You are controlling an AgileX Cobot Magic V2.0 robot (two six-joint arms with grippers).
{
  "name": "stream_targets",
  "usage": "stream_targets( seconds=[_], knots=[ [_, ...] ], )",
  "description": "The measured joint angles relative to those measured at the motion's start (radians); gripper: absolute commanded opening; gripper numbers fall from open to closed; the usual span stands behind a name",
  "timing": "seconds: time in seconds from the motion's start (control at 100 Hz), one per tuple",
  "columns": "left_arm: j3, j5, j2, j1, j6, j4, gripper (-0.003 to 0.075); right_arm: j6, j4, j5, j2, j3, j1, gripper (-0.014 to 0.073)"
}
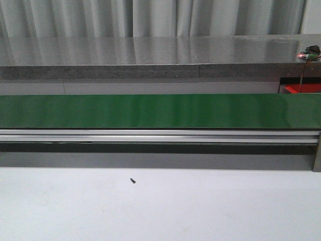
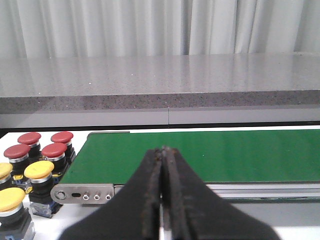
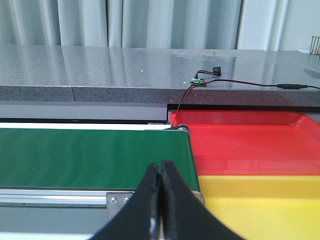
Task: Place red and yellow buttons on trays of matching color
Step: 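Move the left gripper down over the cluster of yellow buttons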
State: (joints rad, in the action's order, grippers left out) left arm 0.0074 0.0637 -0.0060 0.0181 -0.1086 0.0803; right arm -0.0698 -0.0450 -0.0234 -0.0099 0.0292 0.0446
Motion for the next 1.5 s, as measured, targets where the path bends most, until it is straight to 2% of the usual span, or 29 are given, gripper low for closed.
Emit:
stream_targets(
  seconds=[0.63, 0.75, 0.92, 1.12, 1.5],
  knots=[
    [0.000, -0.014, 0.000, 0.000, 0.000, 0.000, -0.0020, 0.000, 0.000, 0.000, 0.000, 0.000, 0.000, -0.0067],
    [-0.013, 0.047, 0.000, -0.005, 0.000, 0.000, -0.0020, 0.000, 0.000, 0.000, 0.000, 0.000, 0.000, -0.0067],
    [-0.092, 0.114, 0.000, -0.024, -0.001, -0.005, -0.0020, 0.000, 0.000, 0.000, 0.000, 0.000, 0.000, -0.0067],
    [-0.225, 0.258, 0.017, -0.042, -0.003, -0.017, -0.0020, 0.000, 0.000, 0.000, 0.000, 0.000, 0.000, -0.0067],
    [-0.404, 0.329, 0.306, -0.070, -0.091, -0.019, -0.0020, 0.000, 0.000, 0.000, 0.000, 0.000, 0.000, -0.0067]
  ],
)
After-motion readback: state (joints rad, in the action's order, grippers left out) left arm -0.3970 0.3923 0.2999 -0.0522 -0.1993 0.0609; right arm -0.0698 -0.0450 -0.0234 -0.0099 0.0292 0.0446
